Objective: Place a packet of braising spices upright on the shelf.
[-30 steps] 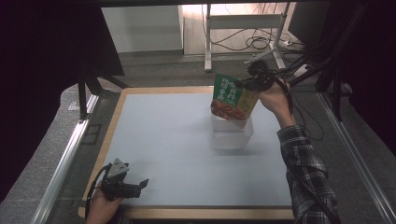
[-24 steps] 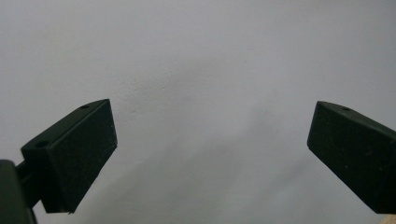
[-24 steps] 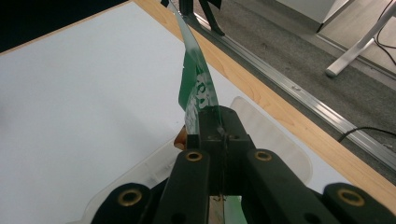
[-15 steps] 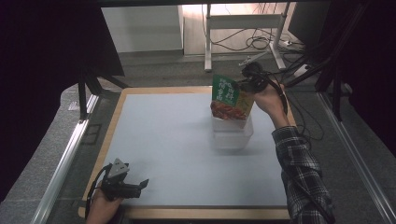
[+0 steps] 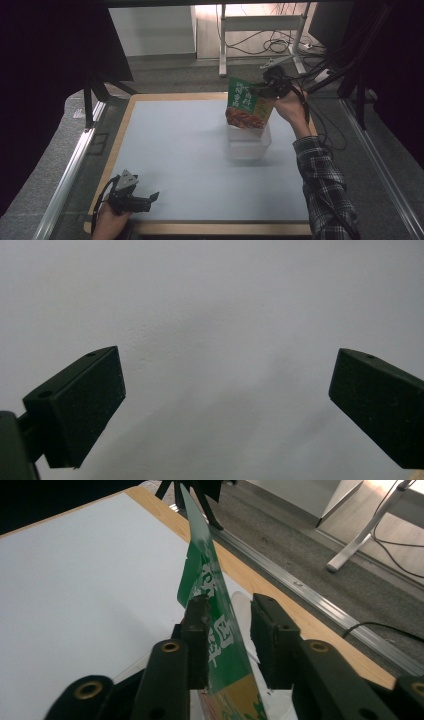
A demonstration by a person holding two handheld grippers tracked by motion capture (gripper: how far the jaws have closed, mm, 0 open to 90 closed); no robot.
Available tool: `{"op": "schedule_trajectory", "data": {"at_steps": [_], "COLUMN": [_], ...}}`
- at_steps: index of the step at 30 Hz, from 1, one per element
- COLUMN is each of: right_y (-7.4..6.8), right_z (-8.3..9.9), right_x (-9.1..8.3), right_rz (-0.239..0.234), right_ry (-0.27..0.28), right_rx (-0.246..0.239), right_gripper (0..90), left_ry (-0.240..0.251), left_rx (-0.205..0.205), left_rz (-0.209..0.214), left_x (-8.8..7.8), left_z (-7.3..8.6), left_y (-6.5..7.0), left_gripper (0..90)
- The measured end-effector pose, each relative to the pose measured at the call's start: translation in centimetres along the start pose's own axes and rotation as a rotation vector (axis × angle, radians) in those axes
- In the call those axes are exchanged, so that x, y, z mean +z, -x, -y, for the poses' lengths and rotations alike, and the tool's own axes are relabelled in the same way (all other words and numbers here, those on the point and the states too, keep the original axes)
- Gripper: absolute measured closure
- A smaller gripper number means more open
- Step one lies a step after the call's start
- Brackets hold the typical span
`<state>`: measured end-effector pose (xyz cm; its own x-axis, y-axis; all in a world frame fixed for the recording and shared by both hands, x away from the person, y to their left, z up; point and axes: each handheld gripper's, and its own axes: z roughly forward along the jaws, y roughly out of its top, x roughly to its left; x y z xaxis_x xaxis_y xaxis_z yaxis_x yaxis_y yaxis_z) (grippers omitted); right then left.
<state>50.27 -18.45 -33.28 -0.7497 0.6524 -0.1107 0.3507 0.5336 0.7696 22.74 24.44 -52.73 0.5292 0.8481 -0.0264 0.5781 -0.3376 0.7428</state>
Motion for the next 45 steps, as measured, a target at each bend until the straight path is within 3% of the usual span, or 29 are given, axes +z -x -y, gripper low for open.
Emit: {"op": "schedule_trajectory", "data": {"at_steps": [11, 21, 24, 38, 45], "right_y": [0.2, 0.2, 0.4, 0.3, 0.1], "right_z": [0.1, 0.7, 1.2, 3.5, 5.0], "right_x": [-1.3, -2.4, -2.5, -3.3, -3.4], "right_rz": [0.050, 0.062, 0.094, 0.050, 0.035], "right_ry": [0.037, 0.075, 0.071, 0.138, 0.156], "right_rx": [-0.001, 0.008, 0.015, 0.106, 0.130], "right_gripper": [44.1, 28.5, 21.4, 2.4, 0.0], "left_ry": [0.003, -0.001, -0.002, -0.004, -0.004], "left_rx": [-0.007, -0.003, -0.002, -0.001, -0.003], "left_rz": [0.004, 0.003, 0.003, 0.002, 0.002], "left_x": [0.0, 0.0, 0.0, 0.1, 0.1], "left_z": [0.0, 0.0, 0.0, 0.0, 0.0], "left_y": [-0.1, 0.0, 0.0, 0.0, 0.0], "left_gripper": [1.6, 1.6, 1.6, 1.6, 1.6]}}
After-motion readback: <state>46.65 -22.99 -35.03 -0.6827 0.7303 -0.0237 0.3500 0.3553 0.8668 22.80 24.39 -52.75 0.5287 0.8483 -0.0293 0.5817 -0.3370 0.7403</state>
